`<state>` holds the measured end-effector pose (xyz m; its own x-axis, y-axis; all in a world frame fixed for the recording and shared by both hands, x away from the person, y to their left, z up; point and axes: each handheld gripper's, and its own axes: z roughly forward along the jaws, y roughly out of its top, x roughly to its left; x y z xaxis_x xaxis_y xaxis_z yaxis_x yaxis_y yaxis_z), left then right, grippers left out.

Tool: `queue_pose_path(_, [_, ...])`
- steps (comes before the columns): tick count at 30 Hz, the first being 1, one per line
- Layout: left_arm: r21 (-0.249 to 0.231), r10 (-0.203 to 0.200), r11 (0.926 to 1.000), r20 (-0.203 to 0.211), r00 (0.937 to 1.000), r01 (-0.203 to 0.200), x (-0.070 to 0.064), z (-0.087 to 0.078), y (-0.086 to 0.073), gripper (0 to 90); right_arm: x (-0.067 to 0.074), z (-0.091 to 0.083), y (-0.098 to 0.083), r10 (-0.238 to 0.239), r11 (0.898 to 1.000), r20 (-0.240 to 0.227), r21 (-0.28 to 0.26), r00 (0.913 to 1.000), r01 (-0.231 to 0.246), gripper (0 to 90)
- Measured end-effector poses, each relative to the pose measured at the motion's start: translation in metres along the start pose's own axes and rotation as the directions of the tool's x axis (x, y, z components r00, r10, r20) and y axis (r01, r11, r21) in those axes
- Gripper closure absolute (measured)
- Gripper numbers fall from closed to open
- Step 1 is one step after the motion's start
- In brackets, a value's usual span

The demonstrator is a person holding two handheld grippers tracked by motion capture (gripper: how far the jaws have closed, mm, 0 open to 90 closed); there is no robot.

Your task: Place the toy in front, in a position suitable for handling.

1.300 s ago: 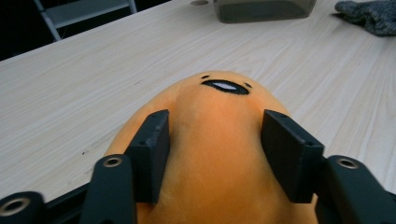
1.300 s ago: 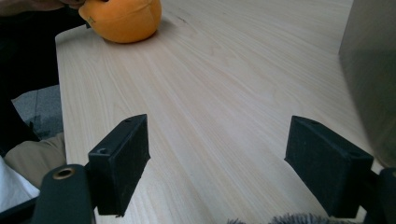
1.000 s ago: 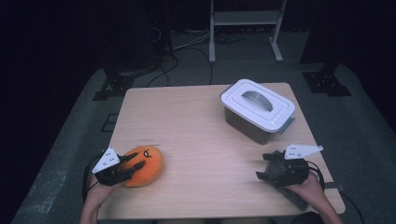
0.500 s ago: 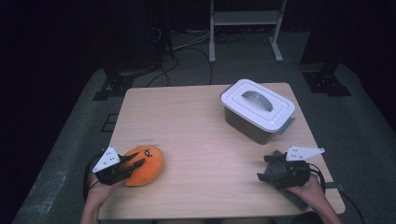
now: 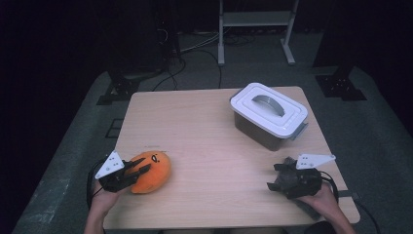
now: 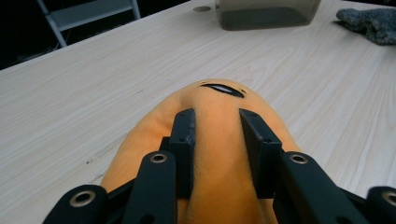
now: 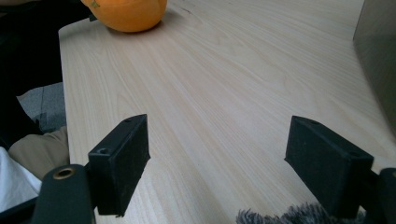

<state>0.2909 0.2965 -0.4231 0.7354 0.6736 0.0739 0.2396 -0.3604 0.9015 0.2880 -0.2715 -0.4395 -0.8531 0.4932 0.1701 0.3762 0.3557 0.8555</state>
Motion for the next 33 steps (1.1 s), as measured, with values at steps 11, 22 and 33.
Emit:
queue_pose_path(11, [-0.042, -0.005, 0.9991, 0.019, 0.9998, 0.006, -0.003, -0.002, 0.007, 69.3, 0.000, 0.000, 0.000, -0.002, 1.000, -0.002, 0.007, 1.0000, 0.002, 20.3])
queue_pose_path(22, [-0.076, 0.015, 0.9971, 0.079, 0.9968, -0.009, -0.013, 0.008, 0.021, 69.3, -0.001, 0.000, 0.000, 0.000, 1.000, -0.003, 0.007, 1.0000, 0.000, 20.3])
queue_pose_path(33, [-0.095, 0.065, 0.9943, 0.172, 0.9829, -0.049, -0.031, 0.034, 0.044, 69.4, -0.001, -0.001, 0.000, 0.005, 1.000, -0.003, 0.000, 1.0000, -0.005, 20.2])
